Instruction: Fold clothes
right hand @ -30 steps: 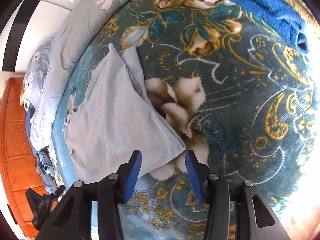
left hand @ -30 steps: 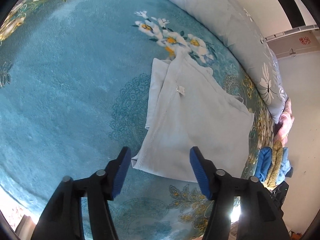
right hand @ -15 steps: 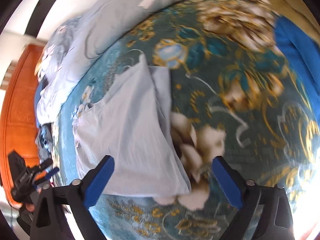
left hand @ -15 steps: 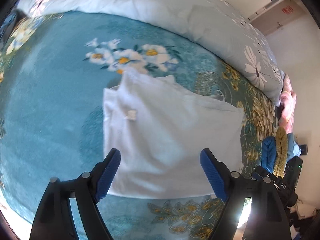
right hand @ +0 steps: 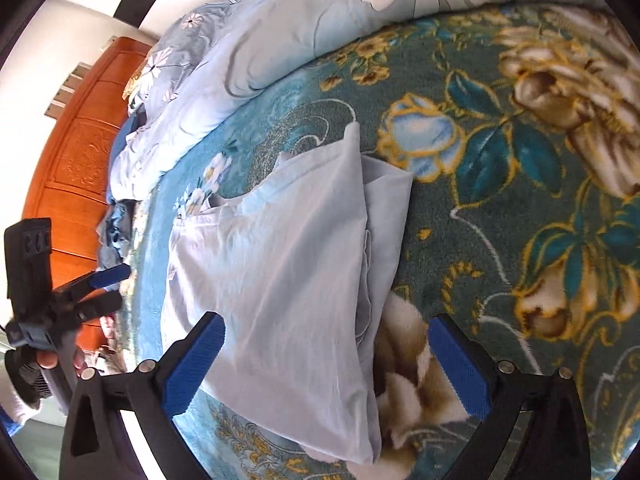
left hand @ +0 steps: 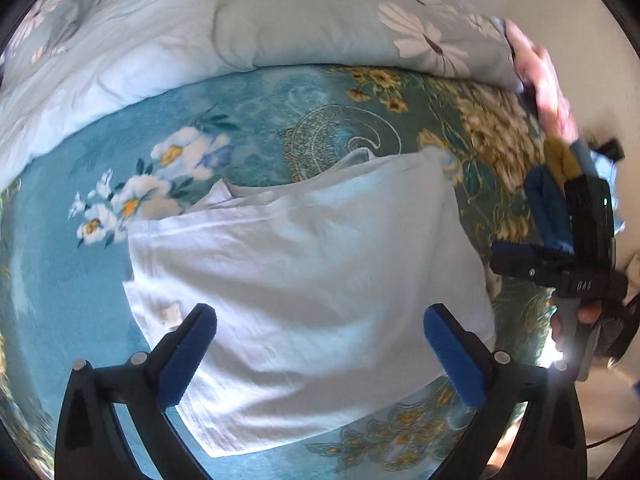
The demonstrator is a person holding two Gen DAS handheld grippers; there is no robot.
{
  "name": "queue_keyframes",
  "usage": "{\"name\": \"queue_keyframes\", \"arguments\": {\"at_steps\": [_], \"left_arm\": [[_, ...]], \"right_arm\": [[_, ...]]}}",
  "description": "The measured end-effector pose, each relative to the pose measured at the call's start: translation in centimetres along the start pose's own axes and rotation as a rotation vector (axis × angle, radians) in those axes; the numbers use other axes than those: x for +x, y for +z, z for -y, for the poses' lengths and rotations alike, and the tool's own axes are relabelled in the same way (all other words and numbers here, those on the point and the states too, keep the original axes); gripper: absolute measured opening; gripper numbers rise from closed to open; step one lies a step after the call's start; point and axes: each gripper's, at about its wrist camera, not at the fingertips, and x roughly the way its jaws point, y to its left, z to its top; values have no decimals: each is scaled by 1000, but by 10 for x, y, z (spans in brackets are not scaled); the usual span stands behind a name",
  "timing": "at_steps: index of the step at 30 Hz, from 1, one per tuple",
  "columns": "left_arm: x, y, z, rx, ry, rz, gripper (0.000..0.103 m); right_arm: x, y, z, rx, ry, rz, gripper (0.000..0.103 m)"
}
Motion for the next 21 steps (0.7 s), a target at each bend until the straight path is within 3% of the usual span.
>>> {"name": "queue_keyframes", "arguments": {"at_steps": [11, 14, 16, 19, 21], "left_arm": [[36, 8, 2, -181, -84, -63, 103], [41, 9, -1, -233, -95, -57, 102], [44, 10, -5, -266, -108, -59, 99], [52, 11, -12, -312, -135, -78, 75], [57, 10, -15, -333, -155, -92, 68]], "right_arm": [[34, 8, 17, 48, 94, -111, 102], [36, 11, 22, 89, 118, -106, 101], [37, 13, 23, 104, 125, -102, 94], [39, 15, 25, 125, 133, -103, 68], [43, 15, 28, 141, 126, -114, 58]]}}
